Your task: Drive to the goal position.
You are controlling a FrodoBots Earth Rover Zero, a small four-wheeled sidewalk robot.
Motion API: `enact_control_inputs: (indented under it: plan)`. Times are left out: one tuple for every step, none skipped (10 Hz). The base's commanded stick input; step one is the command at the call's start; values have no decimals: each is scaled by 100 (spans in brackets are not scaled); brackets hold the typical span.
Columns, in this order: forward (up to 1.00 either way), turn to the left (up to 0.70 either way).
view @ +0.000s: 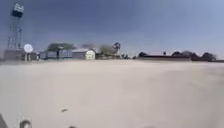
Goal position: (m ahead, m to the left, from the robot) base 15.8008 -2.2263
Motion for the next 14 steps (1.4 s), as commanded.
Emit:
enact_control_inputs:
  plan:
    - [100,0]
    - [100,0]
    - [100,0]
    - [100,0]
    - [100,0]
    - [100,0]
    - [100,0]
    - [100,0]
    - [100,0]
    - [100,0]
    - [100,0]
    - [100,0]
    - [100,0]
    - [100,0]
